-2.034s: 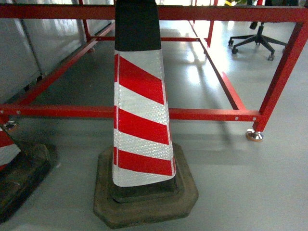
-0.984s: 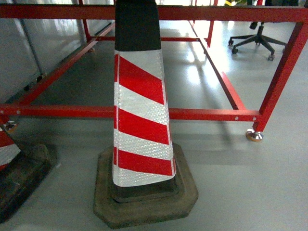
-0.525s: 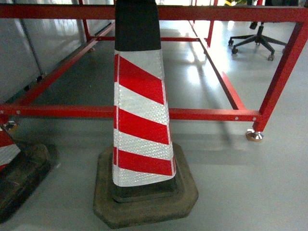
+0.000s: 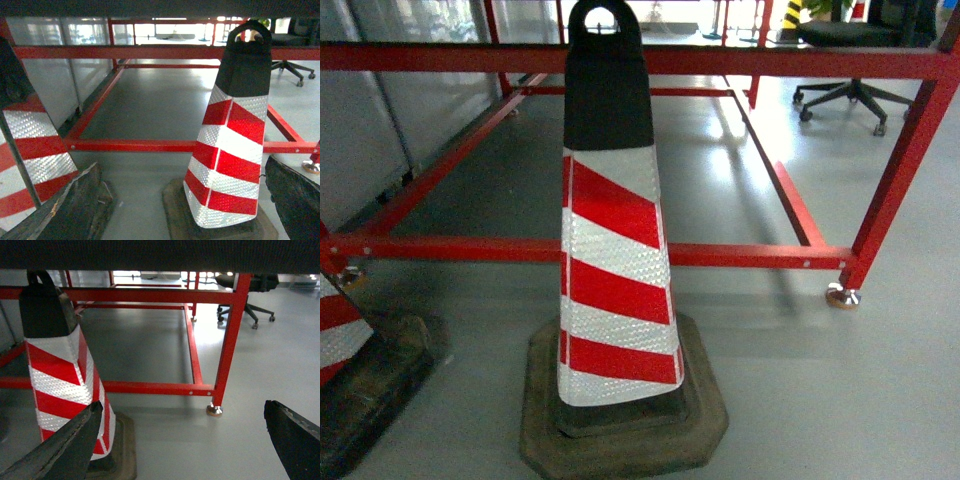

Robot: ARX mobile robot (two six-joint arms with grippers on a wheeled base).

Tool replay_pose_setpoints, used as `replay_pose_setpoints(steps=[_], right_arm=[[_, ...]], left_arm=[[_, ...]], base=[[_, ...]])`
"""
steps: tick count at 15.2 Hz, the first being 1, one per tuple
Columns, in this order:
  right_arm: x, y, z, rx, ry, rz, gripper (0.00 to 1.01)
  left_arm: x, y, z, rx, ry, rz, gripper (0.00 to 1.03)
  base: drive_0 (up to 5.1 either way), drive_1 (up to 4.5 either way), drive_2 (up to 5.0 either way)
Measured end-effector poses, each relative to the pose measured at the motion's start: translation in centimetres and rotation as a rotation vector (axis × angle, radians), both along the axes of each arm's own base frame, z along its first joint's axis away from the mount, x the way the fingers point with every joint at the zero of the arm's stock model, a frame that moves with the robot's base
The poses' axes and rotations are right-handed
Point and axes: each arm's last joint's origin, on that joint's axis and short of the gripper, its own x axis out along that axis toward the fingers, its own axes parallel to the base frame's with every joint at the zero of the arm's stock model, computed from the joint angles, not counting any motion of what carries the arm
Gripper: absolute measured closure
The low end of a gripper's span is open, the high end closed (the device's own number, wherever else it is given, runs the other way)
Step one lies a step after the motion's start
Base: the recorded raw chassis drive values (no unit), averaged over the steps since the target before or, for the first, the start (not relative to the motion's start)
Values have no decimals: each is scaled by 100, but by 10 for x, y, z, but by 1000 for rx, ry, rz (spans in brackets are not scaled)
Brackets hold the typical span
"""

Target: Pick blue part to blue bin on bottom shelf

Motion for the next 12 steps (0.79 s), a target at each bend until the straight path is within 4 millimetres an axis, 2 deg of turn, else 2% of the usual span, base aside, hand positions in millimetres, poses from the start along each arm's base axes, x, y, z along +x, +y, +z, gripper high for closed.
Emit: replay_pose_setpoints(steps=[12], right_arm=[[0, 0, 0, 0, -2, 0, 3]], left_arm=[[0, 0, 0, 4, -1, -3, 5]], base=[[0, 0, 0]])
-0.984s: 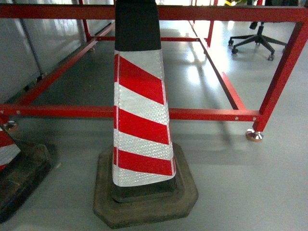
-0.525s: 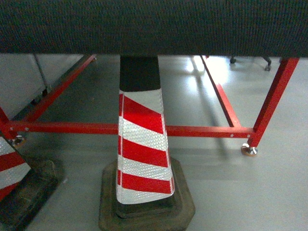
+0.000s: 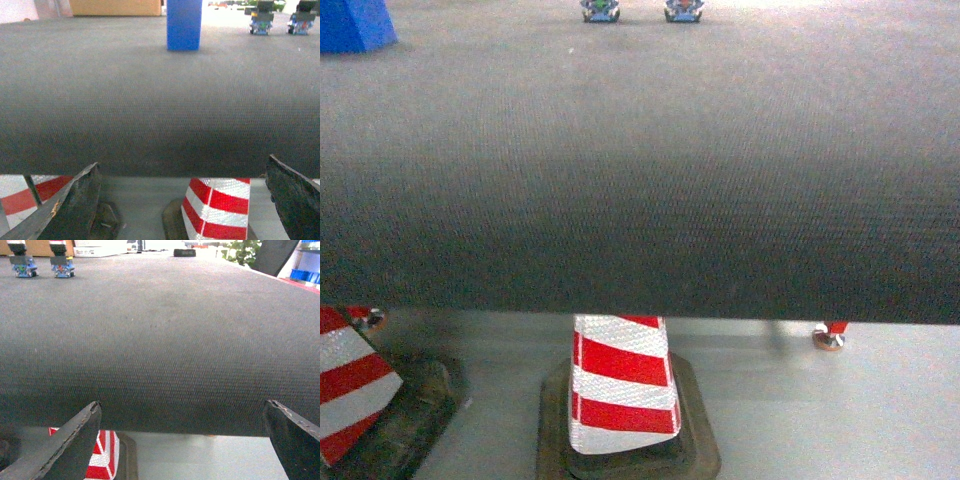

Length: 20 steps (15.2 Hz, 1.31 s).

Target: Pick blue part to blue bin on bottom shelf

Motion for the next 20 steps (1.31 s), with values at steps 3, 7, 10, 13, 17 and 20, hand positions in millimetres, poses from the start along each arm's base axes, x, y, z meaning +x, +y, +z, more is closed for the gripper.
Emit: replay_pose_setpoints(steps=[3, 7, 10, 13, 17, 20], right_arm=[[0, 0, 0, 1, 0, 0, 3], [0, 0, 1, 0, -8, 0, 3], [0, 0, 0, 0, 1, 0, 3], [0, 0, 0, 0, 1, 0, 3], [0, 0, 0, 0, 1, 0, 3], [0, 0, 0, 0, 1, 0, 3]], left_arm=[[0, 0, 0, 0, 0, 0, 5], [0, 0, 0, -1, -5, 1, 5], [0, 0, 0, 0, 0, 1, 5], [0, 0, 0, 0, -1, 1, 5], [0, 0, 0, 0, 0, 1, 5], [0, 0, 0, 0, 0, 1, 5]], base=[[0, 0, 0], [0, 0, 0], [0, 0, 0], [0, 0, 0], [0, 0, 0], [0, 0, 0]])
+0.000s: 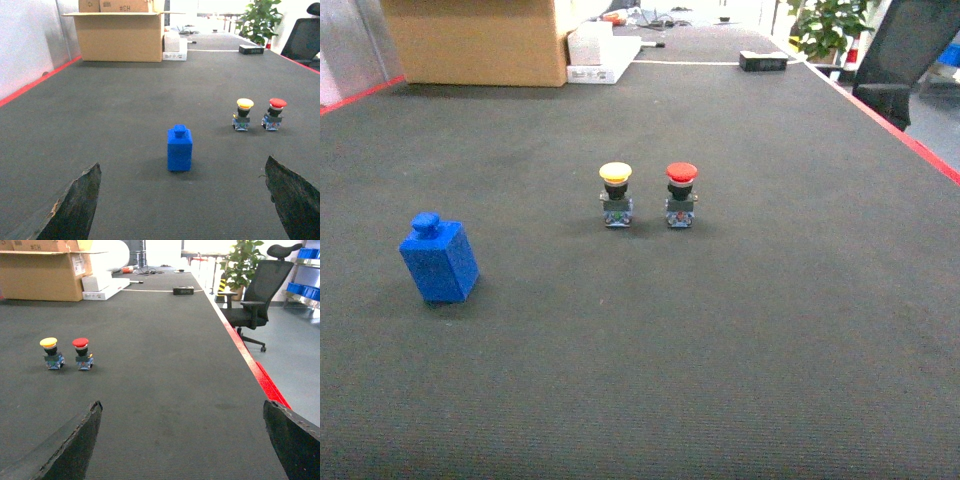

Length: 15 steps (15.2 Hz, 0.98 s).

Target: Pick blue part to blue bin on bottom shelf

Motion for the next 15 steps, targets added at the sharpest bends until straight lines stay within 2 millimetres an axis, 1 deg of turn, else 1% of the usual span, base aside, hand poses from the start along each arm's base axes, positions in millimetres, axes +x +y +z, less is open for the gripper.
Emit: replay_pose_setpoints(steps=[1, 2, 3, 4, 5, 6, 7, 8, 9, 10, 11, 12, 13, 14, 15], right_arm=[[0, 0, 0, 0, 0, 0, 3], [0, 0, 0, 0, 0, -1, 3], [0, 0, 0, 0, 0, 1, 3], [0, 0, 0, 0, -2, 1, 3], [0, 0, 0, 0, 0, 0, 3], [0, 0, 0, 0, 0, 0, 3], [0, 0, 0, 0, 0, 0, 3], [0, 0, 0, 0, 0, 0, 3], [0, 0, 0, 0, -1, 0, 3], [0, 0, 0, 0, 0, 0, 3], [0, 0, 0, 0, 0, 0, 3], [0, 0, 0, 0, 0, 0, 3], [0, 0, 0, 0, 0, 0, 3], [0, 0, 0, 0, 0, 0, 3], [0, 0, 0, 0, 0, 0, 3]], left_arm=[[0, 0, 0, 0, 0, 0, 5], [1, -2, -2, -26, 124, 87, 5], [11, -6, 0, -28, 175, 170, 5], [24, -5, 3, -23, 175, 232, 5], [43, -4, 11, -30, 156, 256, 5], [64, -7, 20, -38, 137, 219, 5], [86, -14, 22, -44, 141, 157, 5], [107, -22, 16, -43, 174, 100, 5], [123, -28, 6, -38, 222, 71, 5], [143, -33, -4, -38, 258, 54, 5], [160, -34, -9, -42, 263, 55, 5], [173, -35, -14, -42, 267, 54, 5], [184, -36, -24, -42, 288, 48, 5], [196, -37, -38, -45, 328, 46, 5], [208, -38, -48, -45, 348, 40, 5]], base=[[0, 0, 0], [0, 0, 0], [0, 0, 0], [0, 0, 0], [0, 0, 0], [0, 0, 0], [0, 0, 0], [0, 0, 0], [0, 0, 0], [0, 0, 0], [0, 0, 0], [0, 0, 0], [0, 0, 0], [0, 0, 0], [0, 0, 0]])
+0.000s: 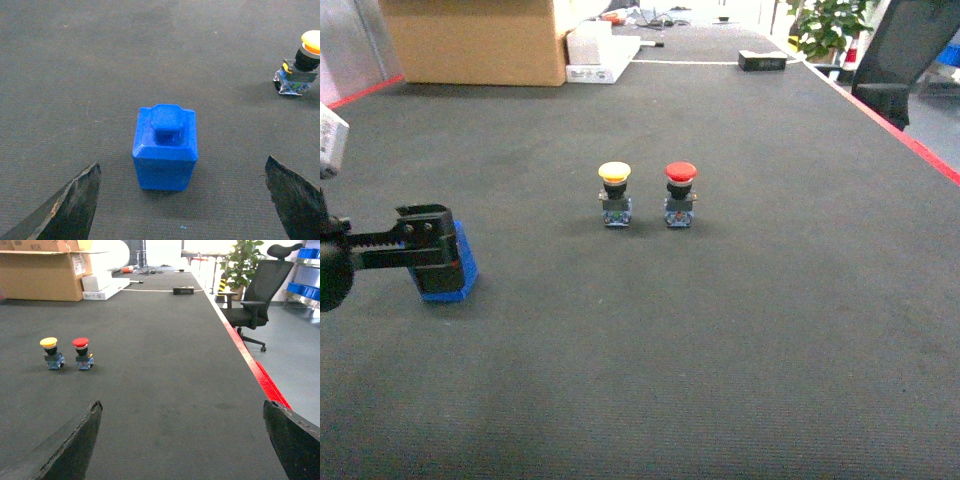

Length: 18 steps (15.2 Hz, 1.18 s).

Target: Pick blue part to blue bin on bottom shelf

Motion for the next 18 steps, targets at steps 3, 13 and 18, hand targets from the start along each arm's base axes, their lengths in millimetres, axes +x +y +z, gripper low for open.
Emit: replay_pose_setpoints(steps=[3, 13, 18], right_arm=[[0, 0, 0, 0, 0, 0, 3], [0, 0, 0, 0, 0, 0, 3], [0, 0, 0, 0, 0, 0, 3]], left_arm=[[26, 3, -18, -13, 35, 21, 5], [76, 9, -45, -14, 63, 36, 13], [77, 8, -44, 4, 54, 12, 58]], base=[[0, 0, 0], [0, 0, 0], [0, 0, 0]])
